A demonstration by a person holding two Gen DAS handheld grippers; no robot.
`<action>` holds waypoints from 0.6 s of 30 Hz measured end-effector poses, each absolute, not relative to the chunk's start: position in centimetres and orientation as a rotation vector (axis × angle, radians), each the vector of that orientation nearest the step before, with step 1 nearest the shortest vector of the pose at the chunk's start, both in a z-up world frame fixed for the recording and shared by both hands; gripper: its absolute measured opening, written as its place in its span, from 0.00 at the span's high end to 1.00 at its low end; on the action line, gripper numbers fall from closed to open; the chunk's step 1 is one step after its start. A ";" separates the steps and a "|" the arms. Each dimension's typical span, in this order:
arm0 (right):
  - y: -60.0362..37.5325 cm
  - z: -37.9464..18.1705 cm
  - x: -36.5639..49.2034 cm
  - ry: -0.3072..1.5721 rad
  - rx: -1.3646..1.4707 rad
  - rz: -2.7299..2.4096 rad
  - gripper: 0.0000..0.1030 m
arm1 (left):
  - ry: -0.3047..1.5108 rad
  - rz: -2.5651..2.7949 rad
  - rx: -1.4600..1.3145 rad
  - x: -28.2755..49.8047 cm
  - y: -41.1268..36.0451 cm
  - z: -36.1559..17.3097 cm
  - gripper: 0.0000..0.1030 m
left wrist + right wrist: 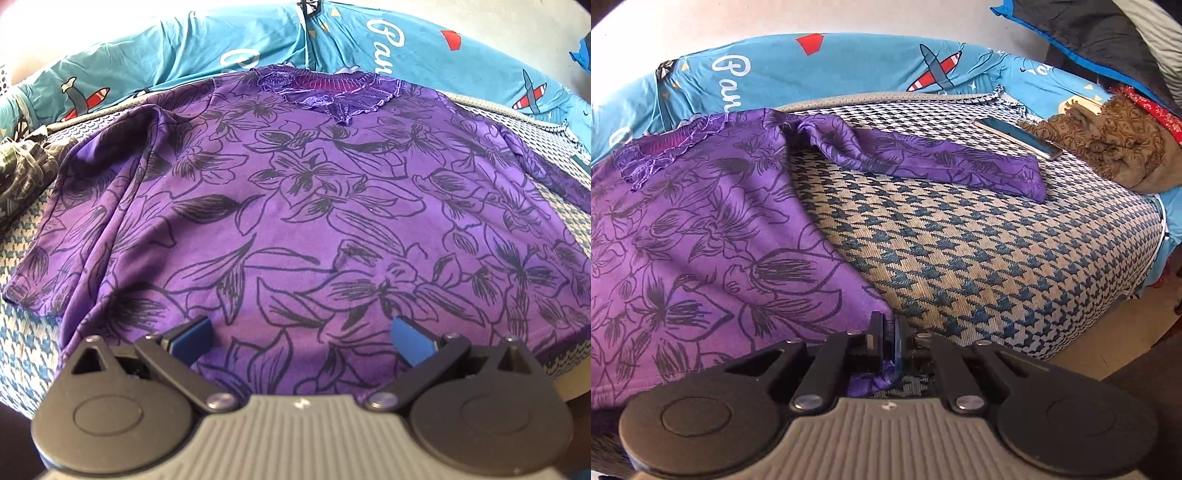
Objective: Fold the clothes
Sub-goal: 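Move the open right gripper to the sleeve's cuff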
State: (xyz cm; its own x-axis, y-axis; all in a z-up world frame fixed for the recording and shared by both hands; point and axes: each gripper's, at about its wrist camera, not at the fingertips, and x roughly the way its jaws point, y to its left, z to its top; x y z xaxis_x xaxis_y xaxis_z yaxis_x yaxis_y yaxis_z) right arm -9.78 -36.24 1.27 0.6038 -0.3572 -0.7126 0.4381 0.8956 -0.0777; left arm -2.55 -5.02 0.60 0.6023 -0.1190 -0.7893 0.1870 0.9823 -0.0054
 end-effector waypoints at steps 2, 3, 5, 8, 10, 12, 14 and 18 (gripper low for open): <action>-36.3 1.3 -9.8 0.801 0.114 -0.465 0.96 | 0.914 -0.176 0.094 -2.7 -5.0 0.5 0.00; -36.4 1.4 -9.9 0.799 0.123 -0.469 0.94 | 0.917 -0.175 0.101 -2.8 -5.0 0.5 0.00; -36.6 1.9 -10.3 0.770 0.144 -0.479 0.90 | 0.923 -0.175 0.107 -3.0 -5.0 0.4 0.00; -36.7 2.7 -10.9 0.718 0.164 -0.492 0.84 | 0.928 -0.174 0.129 -3.5 -5.2 0.2 0.00; -36.3 3.1 -11.2 0.683 0.151 -0.490 0.82 | 0.933 -0.173 0.140 -3.7 -5.5 0.2 0.00; -35.9 3.4 -11.2 0.667 0.150 -0.439 0.82 | 0.942 -0.173 0.141 -3.9 -5.5 0.1 0.00; -35.2 3.6 -11.2 0.651 0.138 -0.393 0.82 | 0.951 -0.172 0.142 -4.0 -5.6 0.1 0.00; -33.9 3.7 -10.8 0.650 0.140 -0.285 0.77 | 0.962 -0.166 0.131 -4.4 -5.6 0.3 0.00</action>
